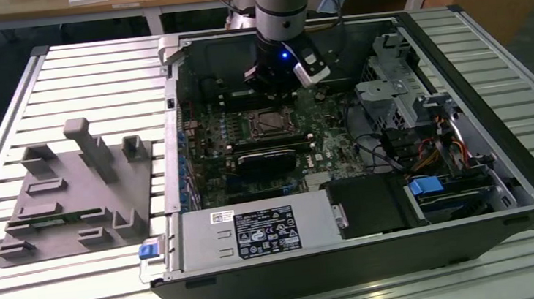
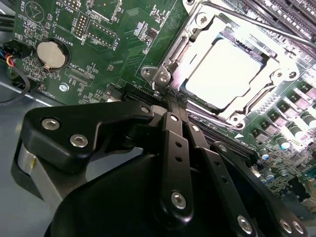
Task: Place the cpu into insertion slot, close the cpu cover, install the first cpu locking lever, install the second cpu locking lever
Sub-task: 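Install the first cpu locking lever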
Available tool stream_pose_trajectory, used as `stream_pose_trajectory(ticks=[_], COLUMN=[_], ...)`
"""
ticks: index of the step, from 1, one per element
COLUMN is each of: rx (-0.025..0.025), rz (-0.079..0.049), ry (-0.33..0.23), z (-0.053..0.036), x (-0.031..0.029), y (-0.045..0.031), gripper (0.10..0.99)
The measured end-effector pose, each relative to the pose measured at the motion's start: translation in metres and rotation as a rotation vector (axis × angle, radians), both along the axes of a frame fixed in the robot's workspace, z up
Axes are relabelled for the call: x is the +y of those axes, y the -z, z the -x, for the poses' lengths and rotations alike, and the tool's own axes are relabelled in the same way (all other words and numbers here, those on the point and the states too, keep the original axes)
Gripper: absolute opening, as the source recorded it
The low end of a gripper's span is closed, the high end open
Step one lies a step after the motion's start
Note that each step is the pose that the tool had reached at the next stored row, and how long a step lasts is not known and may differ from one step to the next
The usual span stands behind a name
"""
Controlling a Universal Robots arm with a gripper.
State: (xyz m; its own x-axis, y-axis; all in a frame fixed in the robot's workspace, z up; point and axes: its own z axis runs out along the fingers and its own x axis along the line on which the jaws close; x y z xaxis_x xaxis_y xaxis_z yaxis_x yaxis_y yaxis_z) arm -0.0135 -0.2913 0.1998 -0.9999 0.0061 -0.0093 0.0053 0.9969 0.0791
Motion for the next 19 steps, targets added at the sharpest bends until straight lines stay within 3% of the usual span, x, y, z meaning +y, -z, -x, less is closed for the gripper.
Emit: stream_pose_trajectory(ticks=[8, 19], rx=[0.0001, -0.0001], rz=[0.021, 0.026], ry=[0.000, 0.000], z=[-0.0007, -0.0007], x=[0.0023, 0.0024], y=[0.0022, -0.0033], gripper=[0.106, 0.106])
